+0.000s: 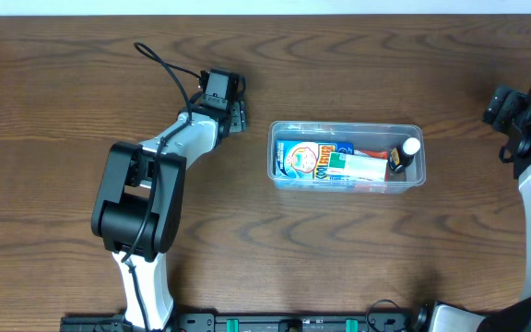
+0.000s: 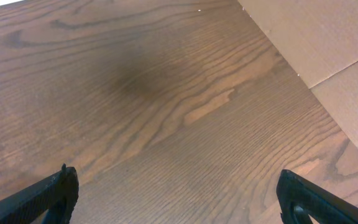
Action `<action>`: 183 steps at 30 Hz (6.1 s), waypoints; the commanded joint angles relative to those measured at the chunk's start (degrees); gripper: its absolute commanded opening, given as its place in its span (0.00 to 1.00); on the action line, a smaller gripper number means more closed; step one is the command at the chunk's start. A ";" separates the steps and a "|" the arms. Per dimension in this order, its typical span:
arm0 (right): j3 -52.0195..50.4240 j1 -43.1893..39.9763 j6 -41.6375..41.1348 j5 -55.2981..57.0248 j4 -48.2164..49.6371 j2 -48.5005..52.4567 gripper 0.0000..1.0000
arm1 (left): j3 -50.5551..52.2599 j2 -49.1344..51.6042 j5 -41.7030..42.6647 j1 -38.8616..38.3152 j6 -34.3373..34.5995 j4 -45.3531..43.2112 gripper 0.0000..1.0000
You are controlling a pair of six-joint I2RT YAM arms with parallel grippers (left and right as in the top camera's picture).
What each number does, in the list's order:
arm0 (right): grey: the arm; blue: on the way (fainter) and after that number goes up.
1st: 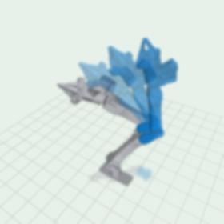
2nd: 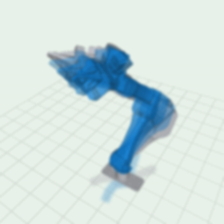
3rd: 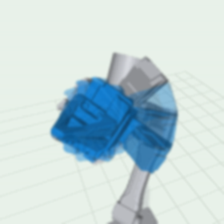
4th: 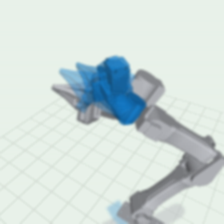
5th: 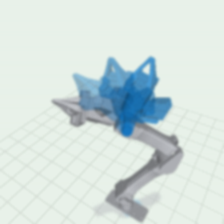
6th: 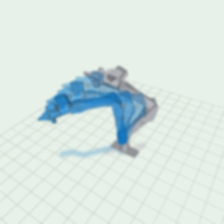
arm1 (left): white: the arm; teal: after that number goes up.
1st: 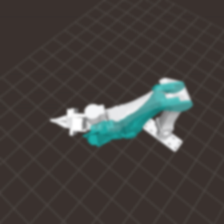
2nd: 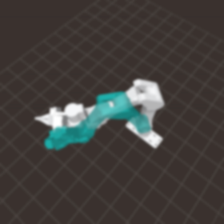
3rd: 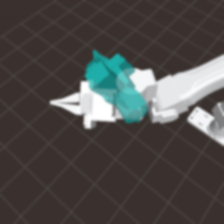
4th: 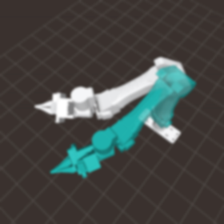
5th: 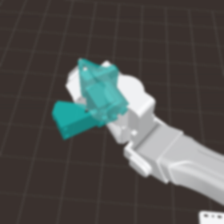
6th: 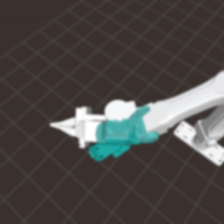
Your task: Pack container
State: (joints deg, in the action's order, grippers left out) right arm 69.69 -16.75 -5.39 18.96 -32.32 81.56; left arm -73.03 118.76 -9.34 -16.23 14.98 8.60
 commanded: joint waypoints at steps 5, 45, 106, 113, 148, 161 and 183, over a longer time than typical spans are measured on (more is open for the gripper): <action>0.85 -0.31 0.76 0.50 -0.09 -0.72 0.99 | 0.70 1.18 -0.15 0.31 -0.39 0.09 0.66; 0.85 -0.33 0.74 0.50 -0.07 -0.72 0.99 | 0.37 -30.08 -0.15 -25.14 6.84 20.22 0.55; 0.85 -0.31 0.74 0.50 -0.07 -0.72 0.99 | 0.07 -59.19 -7.76 -11.17 9.75 31.28 0.98; 0.85 -0.31 0.76 0.50 -0.09 -0.72 0.99 | 3.82 -74.86 -10.19 -11.17 9.77 33.35 1.00; 0.85 -0.33 0.76 0.52 -0.09 -0.72 0.99 | 15.43 -95.91 -24.35 -11.17 10.38 45.35 0.98; 0.63 5.64 0.74 0.31 -7.67 -24.00 0.99 | 15.43 -95.91 -24.35 -11.17 10.38 45.35 0.98; -14.36 20.52 -1.09 -8.28 -16.79 -70.05 0.99 | 15.43 -95.91 -24.35 -11.17 10.38 45.35 0.98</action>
State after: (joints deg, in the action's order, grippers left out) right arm 60.90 3.25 -5.26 12.38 -48.82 13.28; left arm -57.54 22.74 -32.62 -27.64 25.47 53.80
